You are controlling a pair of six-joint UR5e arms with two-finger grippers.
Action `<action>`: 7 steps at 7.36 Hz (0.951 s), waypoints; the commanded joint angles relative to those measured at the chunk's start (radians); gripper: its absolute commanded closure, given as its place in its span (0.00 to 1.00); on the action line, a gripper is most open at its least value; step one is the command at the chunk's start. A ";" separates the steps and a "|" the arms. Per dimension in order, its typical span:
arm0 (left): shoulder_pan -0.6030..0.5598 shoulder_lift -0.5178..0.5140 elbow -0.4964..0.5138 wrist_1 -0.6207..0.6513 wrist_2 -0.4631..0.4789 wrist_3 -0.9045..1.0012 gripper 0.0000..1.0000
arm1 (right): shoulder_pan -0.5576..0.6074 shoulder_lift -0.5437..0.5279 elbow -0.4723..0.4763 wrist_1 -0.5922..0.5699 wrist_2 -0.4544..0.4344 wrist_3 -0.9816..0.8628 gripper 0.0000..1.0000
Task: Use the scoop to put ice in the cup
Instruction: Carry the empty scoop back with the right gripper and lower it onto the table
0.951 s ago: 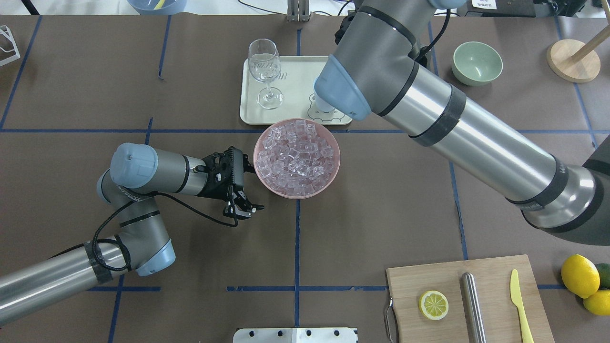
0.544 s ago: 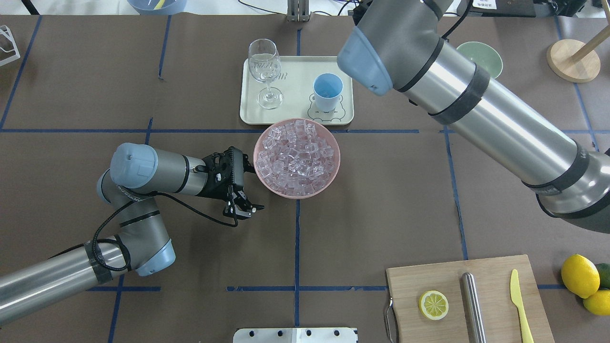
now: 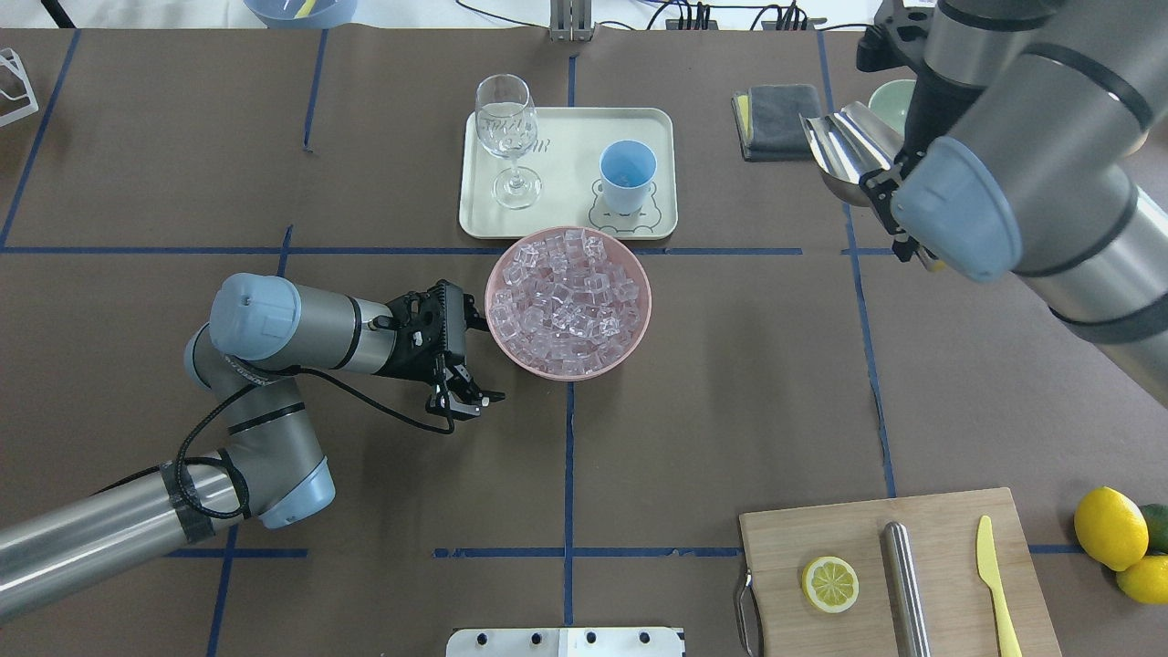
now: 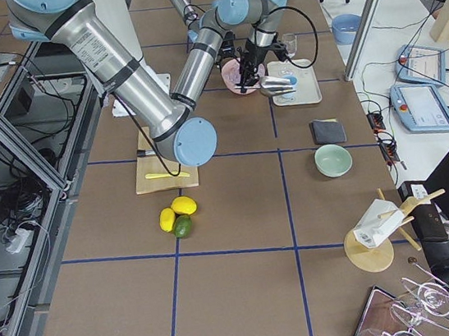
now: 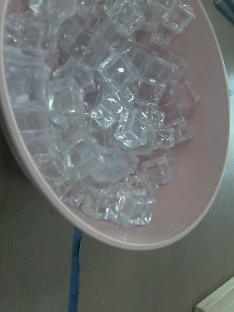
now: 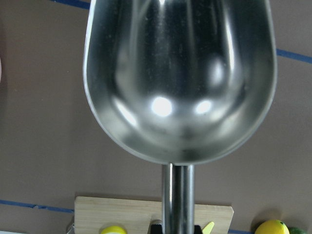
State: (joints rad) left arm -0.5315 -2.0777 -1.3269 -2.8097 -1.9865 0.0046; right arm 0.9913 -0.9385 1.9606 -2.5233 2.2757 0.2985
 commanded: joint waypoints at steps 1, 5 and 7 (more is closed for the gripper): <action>-0.005 0.002 0.000 -0.004 0.000 -0.002 0.00 | 0.001 -0.200 0.166 0.096 0.008 0.089 1.00; -0.005 0.001 0.000 -0.004 0.000 -0.002 0.00 | -0.084 -0.622 0.219 0.710 0.015 0.428 1.00; -0.004 0.001 0.000 -0.004 0.000 -0.002 0.00 | -0.175 -0.749 0.169 1.064 0.002 0.661 1.00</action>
State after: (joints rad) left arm -0.5361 -2.0769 -1.3269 -2.8133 -1.9865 0.0031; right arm 0.8743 -1.6065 2.1647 -1.6861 2.2847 0.8087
